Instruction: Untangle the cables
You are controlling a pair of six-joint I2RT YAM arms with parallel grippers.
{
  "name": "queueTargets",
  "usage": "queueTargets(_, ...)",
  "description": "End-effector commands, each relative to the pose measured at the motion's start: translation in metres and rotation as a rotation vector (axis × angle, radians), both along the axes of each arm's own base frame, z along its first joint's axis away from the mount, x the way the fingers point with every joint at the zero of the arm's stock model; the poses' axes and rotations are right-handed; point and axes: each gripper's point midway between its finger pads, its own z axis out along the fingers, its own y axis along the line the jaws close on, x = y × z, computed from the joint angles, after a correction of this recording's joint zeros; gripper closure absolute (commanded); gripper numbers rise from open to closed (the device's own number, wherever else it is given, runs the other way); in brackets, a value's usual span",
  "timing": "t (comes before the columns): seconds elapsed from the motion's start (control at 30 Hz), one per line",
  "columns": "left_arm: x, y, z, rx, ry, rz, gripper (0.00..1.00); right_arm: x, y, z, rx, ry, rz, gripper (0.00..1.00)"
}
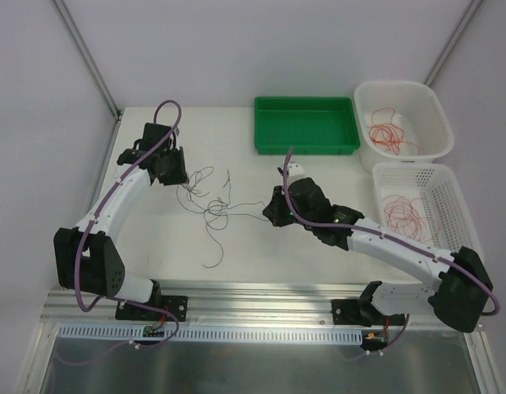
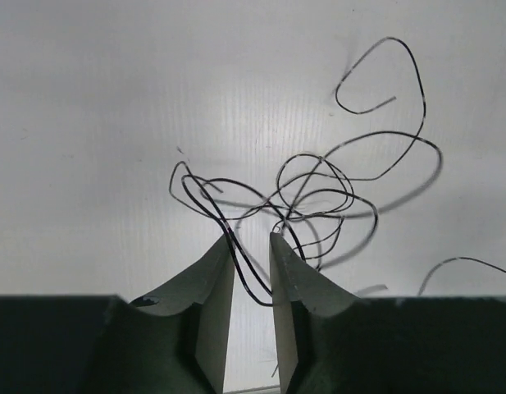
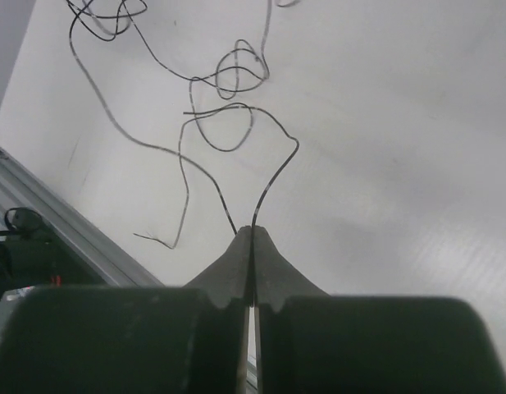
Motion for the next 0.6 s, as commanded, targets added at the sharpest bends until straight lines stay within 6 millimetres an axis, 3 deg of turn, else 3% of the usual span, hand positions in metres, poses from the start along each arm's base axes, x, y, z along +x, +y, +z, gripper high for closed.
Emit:
queueTargets(0.0,-0.001,0.010,0.006,0.037,-0.024,0.048,0.75,-0.001,-0.045,0.016,-0.158,-0.089,-0.051,0.99)
queueTargets(0.23,-0.001,0.015,-0.001,0.065,-0.001,0.062,0.78,-0.007,-0.106,0.061,-0.262,-0.205,-0.152,0.99)
queueTargets(0.27,0.000,0.015,-0.002,0.067,0.000,0.060,0.78,-0.010,-0.114,0.075,-0.243,-0.233,-0.167,0.99)
queueTargets(0.37,0.000,0.017,-0.007,0.078,0.020,0.062,0.82,-0.012,-0.140,0.093,-0.276,-0.274,-0.221,0.99)
queueTargets(0.4,0.001,0.017,-0.009,0.082,0.026,0.062,0.82,-0.014,-0.149,0.112,-0.249,-0.313,-0.248,0.99)
queueTargets(0.57,0.001,0.015,-0.014,0.075,0.046,0.056,0.83,-0.027,-0.171,0.151,-0.202,-0.371,-0.265,0.99)
